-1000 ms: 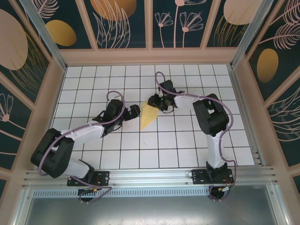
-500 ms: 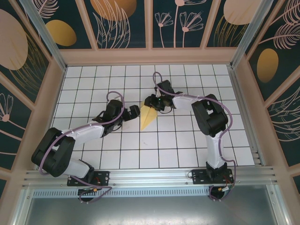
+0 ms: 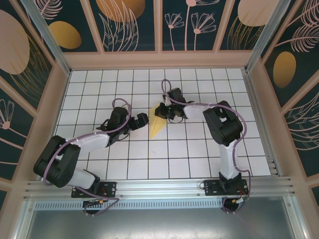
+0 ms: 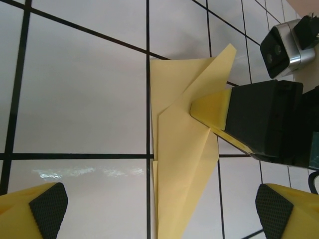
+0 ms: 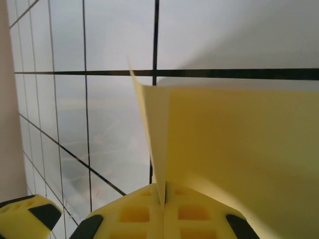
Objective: Fold a paper plane with a square sheet of paper (pick it up from the middle)
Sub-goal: Turn over the paper at the center of the table.
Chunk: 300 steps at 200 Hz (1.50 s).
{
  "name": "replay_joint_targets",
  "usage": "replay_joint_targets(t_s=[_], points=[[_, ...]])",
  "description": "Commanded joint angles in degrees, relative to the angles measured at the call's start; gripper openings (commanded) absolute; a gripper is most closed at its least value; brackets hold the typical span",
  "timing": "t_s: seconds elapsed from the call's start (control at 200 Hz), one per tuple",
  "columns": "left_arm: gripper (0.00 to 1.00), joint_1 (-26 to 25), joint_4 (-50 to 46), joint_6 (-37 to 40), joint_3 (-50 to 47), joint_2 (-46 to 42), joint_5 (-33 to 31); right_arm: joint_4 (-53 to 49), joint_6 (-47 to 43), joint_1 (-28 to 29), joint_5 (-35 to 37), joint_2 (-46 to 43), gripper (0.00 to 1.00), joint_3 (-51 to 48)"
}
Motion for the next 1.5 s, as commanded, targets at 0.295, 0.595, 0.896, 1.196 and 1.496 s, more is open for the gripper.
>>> replay_joint_targets(t_s=[0.295,0.595,0.896,1.196,1.496], points=[[0.99,1.82,23.90,-9.51,-4.60,-3.73,24.59,18.38,6.50,-3.81,-13.33,-14.87,0.00,-7.20],[0.99,1.82,26.42,-11.56,-4.32,-3.20,24.62,26.10,14.57,-3.77,-18.57,-16.90,0.00,-7.41],[0.96,1.84,30.98,-14.18,-3.11,-1.77,24.73,33.85,22.43,-3.68,-22.10,-16.35,0.00,-8.25],[0.62,1.89,34.67,-16.51,-2.65,-0.94,22.54,35.64,24.71,-3.29,-23.45,-15.73,0.00,-8.91],[0.30,1.82,35.77,-15.78,-2.87,-0.91,22.41,33.74,23.68,-3.55,-23.19,-15.49,0.00,-9.13]])
